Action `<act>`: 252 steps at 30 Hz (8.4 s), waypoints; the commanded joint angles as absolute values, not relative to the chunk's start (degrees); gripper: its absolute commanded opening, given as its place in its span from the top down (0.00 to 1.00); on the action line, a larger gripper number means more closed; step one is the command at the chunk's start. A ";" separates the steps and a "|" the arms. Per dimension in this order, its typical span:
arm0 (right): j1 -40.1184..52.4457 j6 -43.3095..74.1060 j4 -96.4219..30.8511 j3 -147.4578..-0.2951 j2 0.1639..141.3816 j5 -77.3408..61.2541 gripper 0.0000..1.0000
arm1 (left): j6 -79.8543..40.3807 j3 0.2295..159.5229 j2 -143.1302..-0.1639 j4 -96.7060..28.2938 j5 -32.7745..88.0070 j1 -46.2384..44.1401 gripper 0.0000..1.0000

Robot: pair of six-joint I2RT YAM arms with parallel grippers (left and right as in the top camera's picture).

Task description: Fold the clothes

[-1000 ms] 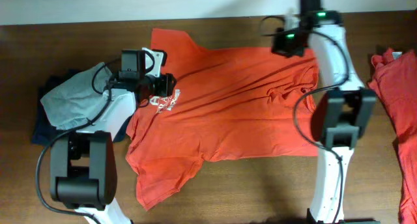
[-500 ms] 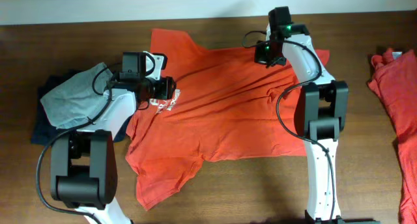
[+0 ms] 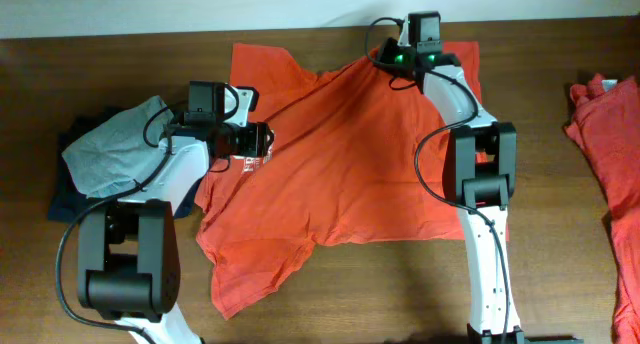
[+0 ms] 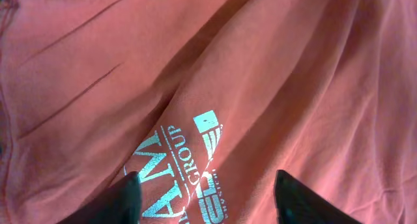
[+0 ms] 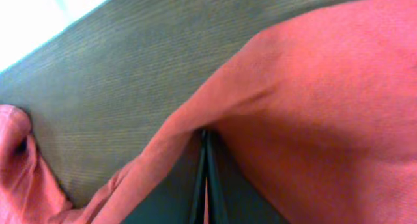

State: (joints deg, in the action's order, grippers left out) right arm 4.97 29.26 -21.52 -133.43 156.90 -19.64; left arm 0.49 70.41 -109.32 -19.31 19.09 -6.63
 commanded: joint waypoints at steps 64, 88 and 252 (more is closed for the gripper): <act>1.80 18.65 -79.24 -81.23 102.43 -7.33 0.43 | -7.29 57.41 -83.29 -60.75 10.20 -6.24 0.42; -9.91 24.80 -54.46 -54.22 101.89 -8.58 0.84 | -8.14 56.12 -86.78 -59.16 8.54 -6.24 0.42; -46.22 29.45 -43.11 -41.47 93.17 -10.11 0.59 | -29.89 42.81 -70.37 -59.46 19.09 -9.96 0.99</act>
